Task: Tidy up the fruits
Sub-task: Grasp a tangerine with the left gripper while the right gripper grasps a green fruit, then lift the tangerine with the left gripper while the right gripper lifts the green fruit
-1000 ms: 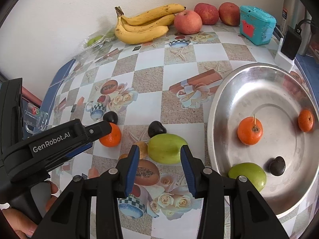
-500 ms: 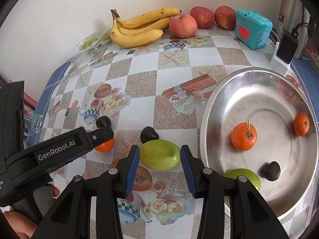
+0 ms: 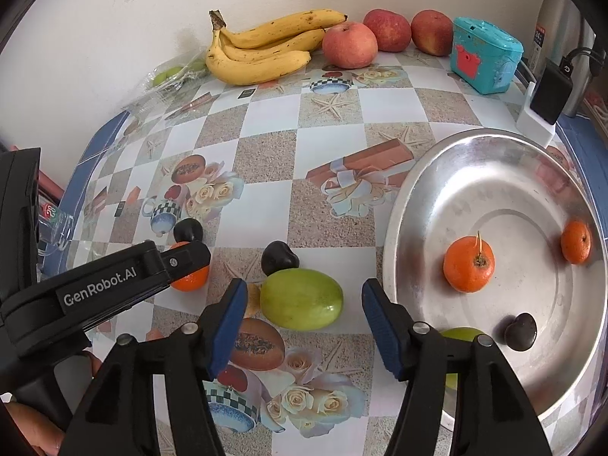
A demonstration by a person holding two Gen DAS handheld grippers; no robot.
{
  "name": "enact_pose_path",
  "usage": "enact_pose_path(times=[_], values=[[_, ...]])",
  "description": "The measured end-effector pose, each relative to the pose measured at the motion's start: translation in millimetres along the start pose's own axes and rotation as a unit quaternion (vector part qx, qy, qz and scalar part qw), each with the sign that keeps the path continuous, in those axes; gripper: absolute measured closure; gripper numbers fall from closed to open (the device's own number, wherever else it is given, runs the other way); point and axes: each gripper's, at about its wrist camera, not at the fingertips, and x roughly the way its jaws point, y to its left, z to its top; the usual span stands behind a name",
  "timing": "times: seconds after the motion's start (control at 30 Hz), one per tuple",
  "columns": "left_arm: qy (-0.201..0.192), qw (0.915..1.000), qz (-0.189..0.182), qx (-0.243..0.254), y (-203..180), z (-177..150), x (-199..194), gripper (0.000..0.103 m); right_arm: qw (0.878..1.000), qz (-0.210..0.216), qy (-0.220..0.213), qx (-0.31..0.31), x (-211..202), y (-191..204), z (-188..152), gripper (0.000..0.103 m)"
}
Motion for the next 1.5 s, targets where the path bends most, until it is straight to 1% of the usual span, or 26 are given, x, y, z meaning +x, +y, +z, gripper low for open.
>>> enact_pose_path(times=[0.27, 0.43, 0.53, 0.6, 0.7, 0.77, 0.87, 1.07, 1.23, 1.4, 1.5], values=[[0.005, 1.0, 0.006, 0.003, 0, 1, 5, 0.041, 1.0, -0.008, 0.009, 0.002, 8, 0, 0, 0.039], [0.006, 0.9999, 0.008, 0.008, 0, 0, 6, 0.042, 1.0, -0.009, 0.005, -0.005, 10, 3, 0, 0.039], [0.007, 0.9999, 0.008, 0.01, -1, 1, 7, 0.048, 1.0, -0.008, 0.007, -0.008, 12, 6, 0, 0.039], [0.007, 0.9999, 0.009, 0.011, 0, 1, 7, 0.049, 1.0, -0.008, 0.011, -0.004, 15, 6, -1, 0.039], [0.007, 0.9999, 0.008, 0.012, -1, 1, 7, 0.055, 1.0, -0.006, 0.01, 0.001, 17, 5, -1, 0.039], [0.007, 0.9998, 0.009, 0.014, -1, 1, 7, 0.061, 1.0, -0.005, 0.008, 0.004, 16, 5, -1, 0.039], [0.006, 0.9998, 0.01, 0.014, 0, 1, 7, 0.064, 1.0, -0.003, 0.005, 0.007, 17, 4, -1, 0.04], [0.004, 0.9998, 0.011, 0.016, 0, 0, 6, 0.065, 1.0, -0.001, 0.007, 0.014, 20, 3, -2, 0.04], [0.004, 0.9999, 0.01, 0.013, 0, 0, 6, 0.065, 1.0, -0.005, 0.006, 0.023, 21, 0, -2, 0.047], [0.004, 0.9998, 0.011, 0.015, 0, 0, 6, 0.065, 0.999, 0.008, 0.005, 0.038, 21, -5, -2, 0.05], [0.004, 0.9998, 0.011, 0.015, 0, -1, 6, 0.065, 0.999, 0.009, 0.003, 0.038, 21, -5, -2, 0.05]])
